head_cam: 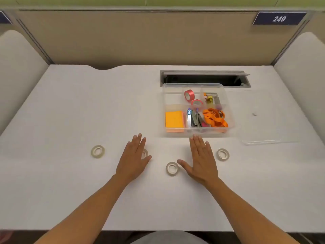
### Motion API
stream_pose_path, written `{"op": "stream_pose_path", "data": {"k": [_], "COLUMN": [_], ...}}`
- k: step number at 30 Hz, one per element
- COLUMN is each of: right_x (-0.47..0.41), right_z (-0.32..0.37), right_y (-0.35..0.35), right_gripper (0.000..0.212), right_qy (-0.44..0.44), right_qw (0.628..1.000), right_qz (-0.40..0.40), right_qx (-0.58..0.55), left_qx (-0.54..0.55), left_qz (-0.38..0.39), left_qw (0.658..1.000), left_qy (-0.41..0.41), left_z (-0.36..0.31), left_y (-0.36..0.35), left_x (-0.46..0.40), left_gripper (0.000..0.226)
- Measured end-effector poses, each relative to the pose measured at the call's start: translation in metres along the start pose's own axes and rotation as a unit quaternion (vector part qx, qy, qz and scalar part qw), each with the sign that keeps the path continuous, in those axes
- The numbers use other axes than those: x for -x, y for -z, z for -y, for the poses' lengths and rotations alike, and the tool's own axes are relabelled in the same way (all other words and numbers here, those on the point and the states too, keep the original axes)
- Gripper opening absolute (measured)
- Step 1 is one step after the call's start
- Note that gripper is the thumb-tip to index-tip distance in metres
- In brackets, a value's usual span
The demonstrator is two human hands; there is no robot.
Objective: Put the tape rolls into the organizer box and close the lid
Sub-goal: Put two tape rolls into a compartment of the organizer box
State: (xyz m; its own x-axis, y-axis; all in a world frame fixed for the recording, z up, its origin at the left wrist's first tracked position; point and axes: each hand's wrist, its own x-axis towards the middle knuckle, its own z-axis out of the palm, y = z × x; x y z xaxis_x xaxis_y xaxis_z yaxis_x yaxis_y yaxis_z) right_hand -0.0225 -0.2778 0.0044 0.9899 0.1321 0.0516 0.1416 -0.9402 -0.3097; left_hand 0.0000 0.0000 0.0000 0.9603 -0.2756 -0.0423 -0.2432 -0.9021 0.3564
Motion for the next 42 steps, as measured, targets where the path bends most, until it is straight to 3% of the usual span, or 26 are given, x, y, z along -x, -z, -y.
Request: {"op": "stream_pose_path", "data": {"k": [2, 7, 15, 22, 25, 33, 42], "right_x": [0.008, 0.008, 0.007, 0.005, -0.007, -0.060, -0.085], "right_z": [0.003, 0.030, 0.030, 0.031, 0.033, 0.005, -0.033], "right_y": [-0.005, -0.019, -0.014, -0.002, 0.008, 0.044, 0.050], "right_gripper": [0.093, 0.091, 0.049, 0.053, 0.057, 0.057, 0.054], "right_qy": [0.004, 0.012, 0.062, 0.043, 0.029, 0.018, -0.010], "right_qw": [0.999, 0.998, 0.997, 0.993, 0.988, 0.978, 0.973], "right_qz": [0.043, 0.065, 0.032, -0.013, -0.039, -0.094, -0.109], "right_qx": [-0.014, -0.019, -0.045, -0.108, -0.143, -0.185, -0.205], "left_qx": [0.002, -0.008, 0.002, 0.130, 0.178, 0.188, 0.122], "left_qz": [-0.002, 0.037, 0.054, 0.010, -0.032, -0.124, -0.028], "left_qw": [1.000, 0.999, 0.998, 0.991, 0.983, 0.974, 0.992], "left_qy": [0.012, 0.033, 0.023, 0.019, 0.034, 0.007, 0.002], "left_z": [-0.001, 0.008, -0.004, -0.008, -0.012, -0.039, -0.082], "left_y": [0.000, 0.002, 0.007, 0.015, 0.025, 0.056, 0.084], "left_x": [-0.001, -0.010, -0.016, -0.012, -0.023, -0.088, -0.203], "left_gripper": [0.071, 0.066, 0.050, 0.054, 0.044, 0.026, 0.022]}}
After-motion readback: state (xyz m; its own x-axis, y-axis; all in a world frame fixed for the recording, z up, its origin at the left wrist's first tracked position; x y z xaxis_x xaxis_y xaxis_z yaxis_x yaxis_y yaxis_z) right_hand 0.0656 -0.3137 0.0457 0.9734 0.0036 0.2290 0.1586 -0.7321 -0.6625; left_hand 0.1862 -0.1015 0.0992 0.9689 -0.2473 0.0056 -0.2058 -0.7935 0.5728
